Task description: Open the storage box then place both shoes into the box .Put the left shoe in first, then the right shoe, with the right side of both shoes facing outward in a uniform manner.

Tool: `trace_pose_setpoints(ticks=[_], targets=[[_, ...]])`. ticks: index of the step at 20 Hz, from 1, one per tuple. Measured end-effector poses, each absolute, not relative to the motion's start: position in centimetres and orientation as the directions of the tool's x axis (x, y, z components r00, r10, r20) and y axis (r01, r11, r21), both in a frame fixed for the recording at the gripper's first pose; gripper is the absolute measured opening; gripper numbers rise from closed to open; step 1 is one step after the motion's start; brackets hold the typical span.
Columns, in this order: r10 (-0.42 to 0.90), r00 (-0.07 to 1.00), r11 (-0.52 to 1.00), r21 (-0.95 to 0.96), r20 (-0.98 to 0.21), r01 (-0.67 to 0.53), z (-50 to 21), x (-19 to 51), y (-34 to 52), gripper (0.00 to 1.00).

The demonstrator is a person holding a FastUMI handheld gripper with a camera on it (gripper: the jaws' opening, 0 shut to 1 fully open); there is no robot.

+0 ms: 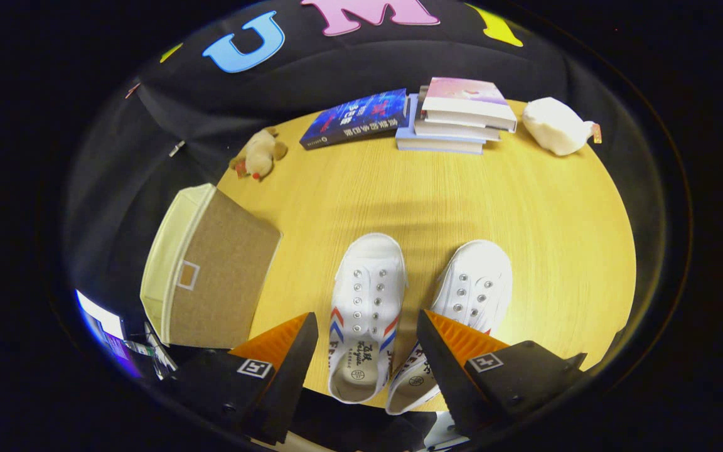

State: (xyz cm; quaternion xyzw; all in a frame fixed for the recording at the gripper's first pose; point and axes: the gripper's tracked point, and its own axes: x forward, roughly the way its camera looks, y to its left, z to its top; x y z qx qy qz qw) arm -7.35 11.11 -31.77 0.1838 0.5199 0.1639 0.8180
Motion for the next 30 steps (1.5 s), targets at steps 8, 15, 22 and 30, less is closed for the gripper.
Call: trace_pose_setpoints(ticks=[8,15,22,30], targets=[[0.477,0.312,0.878,0.459,-0.822,-0.133,-37.1,-7.0,12.7,0.77],[0.427,0.287,0.899,0.437,-0.857,-0.032,-38.6,-7.2,11.6,0.14],[0.489,0.335,0.823,0.553,-0.806,0.130,-34.4,-7.0,12.7,0.08],[0.469,0.463,0.825,0.560,-0.752,0.075,-23.4,-5.8,14.3,0.08]])
